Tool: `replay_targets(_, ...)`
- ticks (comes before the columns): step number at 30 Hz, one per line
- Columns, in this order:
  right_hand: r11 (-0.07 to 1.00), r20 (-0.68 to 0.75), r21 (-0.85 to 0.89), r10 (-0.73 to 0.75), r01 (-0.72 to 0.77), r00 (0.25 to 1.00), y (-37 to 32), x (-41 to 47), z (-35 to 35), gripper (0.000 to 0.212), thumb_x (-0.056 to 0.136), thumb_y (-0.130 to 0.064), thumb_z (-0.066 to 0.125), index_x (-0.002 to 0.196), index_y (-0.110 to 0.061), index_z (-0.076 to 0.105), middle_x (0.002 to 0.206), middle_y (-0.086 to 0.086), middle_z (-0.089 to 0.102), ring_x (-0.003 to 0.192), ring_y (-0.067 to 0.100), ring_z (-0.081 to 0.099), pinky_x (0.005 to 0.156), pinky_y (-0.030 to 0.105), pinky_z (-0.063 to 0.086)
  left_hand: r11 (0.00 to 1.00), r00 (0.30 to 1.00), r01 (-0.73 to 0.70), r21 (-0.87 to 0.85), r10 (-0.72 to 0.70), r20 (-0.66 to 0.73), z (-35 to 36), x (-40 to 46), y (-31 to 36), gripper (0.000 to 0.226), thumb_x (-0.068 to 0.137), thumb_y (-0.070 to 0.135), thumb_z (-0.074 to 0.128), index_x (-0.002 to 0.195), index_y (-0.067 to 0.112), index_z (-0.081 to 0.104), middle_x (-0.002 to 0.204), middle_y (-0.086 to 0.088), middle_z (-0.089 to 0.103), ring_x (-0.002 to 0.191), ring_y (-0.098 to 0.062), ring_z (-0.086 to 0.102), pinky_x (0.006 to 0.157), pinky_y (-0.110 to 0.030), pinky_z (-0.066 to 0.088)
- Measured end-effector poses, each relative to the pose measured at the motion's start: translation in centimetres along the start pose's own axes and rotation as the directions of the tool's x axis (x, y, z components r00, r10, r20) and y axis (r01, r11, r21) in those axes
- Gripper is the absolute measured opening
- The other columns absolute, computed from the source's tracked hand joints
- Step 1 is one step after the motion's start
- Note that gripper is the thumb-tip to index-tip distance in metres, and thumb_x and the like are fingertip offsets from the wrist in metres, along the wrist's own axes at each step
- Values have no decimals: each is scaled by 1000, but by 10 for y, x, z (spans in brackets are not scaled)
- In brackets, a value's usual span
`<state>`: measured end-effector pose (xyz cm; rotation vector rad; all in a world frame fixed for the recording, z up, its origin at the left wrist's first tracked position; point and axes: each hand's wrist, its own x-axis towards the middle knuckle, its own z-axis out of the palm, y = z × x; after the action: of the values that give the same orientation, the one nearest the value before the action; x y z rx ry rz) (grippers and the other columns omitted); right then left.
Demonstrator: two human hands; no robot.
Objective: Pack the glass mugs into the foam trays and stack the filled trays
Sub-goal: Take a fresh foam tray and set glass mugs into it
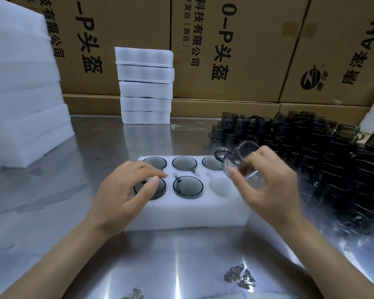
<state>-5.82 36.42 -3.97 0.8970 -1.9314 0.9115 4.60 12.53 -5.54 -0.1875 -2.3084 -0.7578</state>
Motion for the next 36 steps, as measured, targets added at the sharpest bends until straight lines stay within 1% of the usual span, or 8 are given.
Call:
replay_targets(8, 987, 122, -152, -31, 50, 992, -10, -6, 11, 37, 70, -57, 66, 57, -23, 63, 61, -9, 53, 48, 14, 47, 39, 26, 40, 999, 999, -36, 7, 37, -7, 1, 0, 5, 39, 89, 42, 37, 96, 24, 71, 96, 20, 64, 90, -8, 54, 82, -27, 40)
replay_targets(12, 991, 182, -131, -18, 42, 983, -10, -6, 11, 38, 77, -59, 61, 62, -24, 63, 70, -12, 54, 62, 12, 47, 43, 29, 42, 999, 999, -49, -11, 49, 7, 3, -1, 7, 36, 88, 41, 39, 97, 24, 71, 98, 17, 65, 95, -7, 55, 84, -30, 41)
replay_targets(16, 998, 272, -51, -30, 46, 962, -5, -10, 12, 27, 81, -40, 48, 74, -19, 62, 102, -11, 51, 95, 10, 39, 66, 23, 37, 998, 998, -65, -13, 65, 8, 3, -1, 8, 36, 88, 40, 41, 97, 23, 71, 97, 16, 65, 93, -7, 55, 82, -30, 41)
replay_targets(18, 1000, 313, -8, -15, 18, 950, -2, -10, 12, 25, 81, -35, 47, 76, -16, 63, 124, -9, 47, 116, 9, 31, 86, 12, 29, 998, 998, -65, -13, 65, 2, 2, -1, 8, 36, 88, 40, 41, 97, 23, 71, 97, 16, 65, 93, -7, 55, 82, -29, 41)
replay_targets(20, 999, 351, 30, 4, -16, 936, 1, -8, 12, 20, 83, -29, 52, 76, -14, 64, 136, -7, 44, 127, 12, 29, 96, 6, 19, 998, 998, -67, -11, 67, 7, 2, -1, 8, 36, 88, 40, 40, 97, 23, 70, 97, 16, 65, 93, -7, 54, 83, -29, 41)
replay_targets(24, 973, 275, 162, 115, -164, 955, -1, -5, 12, 12, 77, -32, 66, 83, -22, 66, 123, -12, 55, 117, 4, 49, 93, 17, 35, 997, 997, -71, 0, 71, 11, 2, -1, 8, 36, 89, 40, 40, 97, 22, 70, 96, 14, 65, 92, -9, 55, 82, -31, 41)
replay_targets(29, 966, 216, 147, 180, -214, 960, -3, -4, 11, 52, 72, -40, 76, 119, -29, 58, 112, -17, 58, 105, 4, 54, 88, 19, 42, 998, 997, -70, -2, 70, 16, 2, -1, 10, 36, 89, 40, 40, 97, 22, 70, 95, 13, 64, 90, -11, 56, 80, -31, 41)
replay_targets(36, 962, 218, 148, 193, -228, 957, -4, -5, 9, 45, 70, -32, 80, 112, -26, 66, 102, -13, 58, 96, 8, 55, 83, 25, 44, 965, 973, -224, 135, 213, 89, 5, -2, 22, 34, 87, 37, 46, 104, 19, 70, 97, 9, 65, 91, -15, 59, 77, -37, 45)
